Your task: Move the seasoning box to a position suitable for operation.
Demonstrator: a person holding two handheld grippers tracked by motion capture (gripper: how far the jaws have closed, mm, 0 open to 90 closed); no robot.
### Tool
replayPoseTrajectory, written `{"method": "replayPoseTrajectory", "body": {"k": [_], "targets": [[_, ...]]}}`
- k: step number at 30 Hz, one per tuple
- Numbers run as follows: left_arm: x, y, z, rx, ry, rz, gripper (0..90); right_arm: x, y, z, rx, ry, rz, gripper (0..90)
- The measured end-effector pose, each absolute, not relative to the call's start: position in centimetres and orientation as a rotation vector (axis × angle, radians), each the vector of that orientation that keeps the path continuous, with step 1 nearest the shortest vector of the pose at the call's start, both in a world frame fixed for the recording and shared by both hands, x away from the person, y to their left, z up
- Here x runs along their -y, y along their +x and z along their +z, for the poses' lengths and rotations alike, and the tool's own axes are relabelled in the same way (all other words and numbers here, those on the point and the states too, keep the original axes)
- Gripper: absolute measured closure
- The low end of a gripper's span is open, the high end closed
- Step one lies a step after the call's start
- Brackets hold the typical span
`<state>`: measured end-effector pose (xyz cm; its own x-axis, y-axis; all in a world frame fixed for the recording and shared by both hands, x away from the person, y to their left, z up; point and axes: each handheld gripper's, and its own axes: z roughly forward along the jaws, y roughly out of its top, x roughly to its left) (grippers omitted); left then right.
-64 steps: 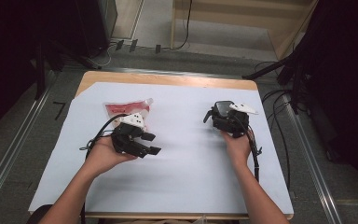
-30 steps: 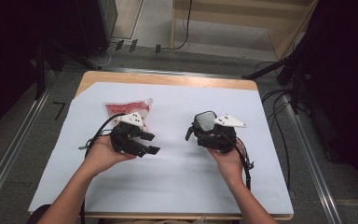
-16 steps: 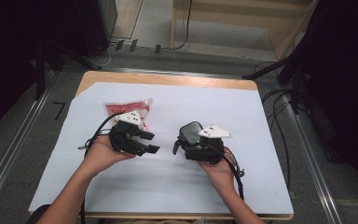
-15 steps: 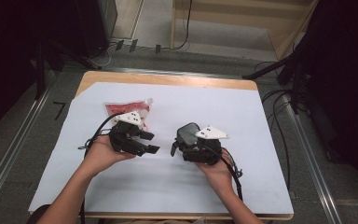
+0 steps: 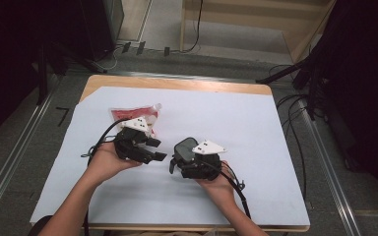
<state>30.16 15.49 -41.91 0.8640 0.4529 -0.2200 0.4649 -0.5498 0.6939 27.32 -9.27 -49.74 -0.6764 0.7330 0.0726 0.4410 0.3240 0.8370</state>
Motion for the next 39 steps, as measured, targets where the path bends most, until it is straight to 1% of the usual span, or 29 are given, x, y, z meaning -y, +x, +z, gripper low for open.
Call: {"method": "replayPoseTrajectory", "body": {"k": [8, 14, 20, 26, 28, 31, 33, 35, 37, 39], "targets": [[-15.4, 30.1, -42.0, -0.652, 2.241, -0.022, 42.3, 9.8, 27.2, -50.1, -2.291, 1.013, 1.304, 15.4], [-15.3, 30.1, -42.1, -0.65, 2.239, -0.018, 42.7, 10.1, 27.2, -49.8, -2.312, 1.051, 1.296, 15.2], [-15.0, 30.1, -42.1, -0.645, 2.237, -0.018, 42.6, 10.0, 26.9, -49.6, -2.352, 1.018, 1.257, 11.3], [-14.9, 30.2, -41.9, -0.616, 2.274, -0.001, 42.7, 11.0, 26.6, -48.7, -2.407, 1.016, 1.267, 10.8], [-14.9, 30.3, -41.8, -0.613, 2.248, -0.014, 43.9, 11.6, 26.5, -48.2, -2.41, 1.019, 1.276, 11.4], [-14.9, 30.5, -41.9, -0.613, 2.272, -0.015, 45.3, 12.5, 26.1, -47.6, -2.42, 1.016, 1.28, 11.5], [-14.9, 30.6, -42.0, -0.624, 2.267, -0.012, 45.6, 13.1, 25.8, -47.4, -2.44, 1.016, 1.272, 13.6], [-15.0, 30.9, -42.1, -0.645, 2.25, -0.015, 46.0, 13.8, 25.3, -47.2, -2.465, 1.028, 1.257, 13.7], [-14.8, 30.8, -42.2, -0.65, 2.249, -0.003, 49.2, 14.6, 25.0, -47.0, -2.476, 1.035, 1.257, 15.2], [-14.7, 30.6, -42.3, -0.637, 2.264, -0.004, 52.5, 15.4, 24.9, -46.7, -2.477, 1.063, 1.269, 22.7]]}}
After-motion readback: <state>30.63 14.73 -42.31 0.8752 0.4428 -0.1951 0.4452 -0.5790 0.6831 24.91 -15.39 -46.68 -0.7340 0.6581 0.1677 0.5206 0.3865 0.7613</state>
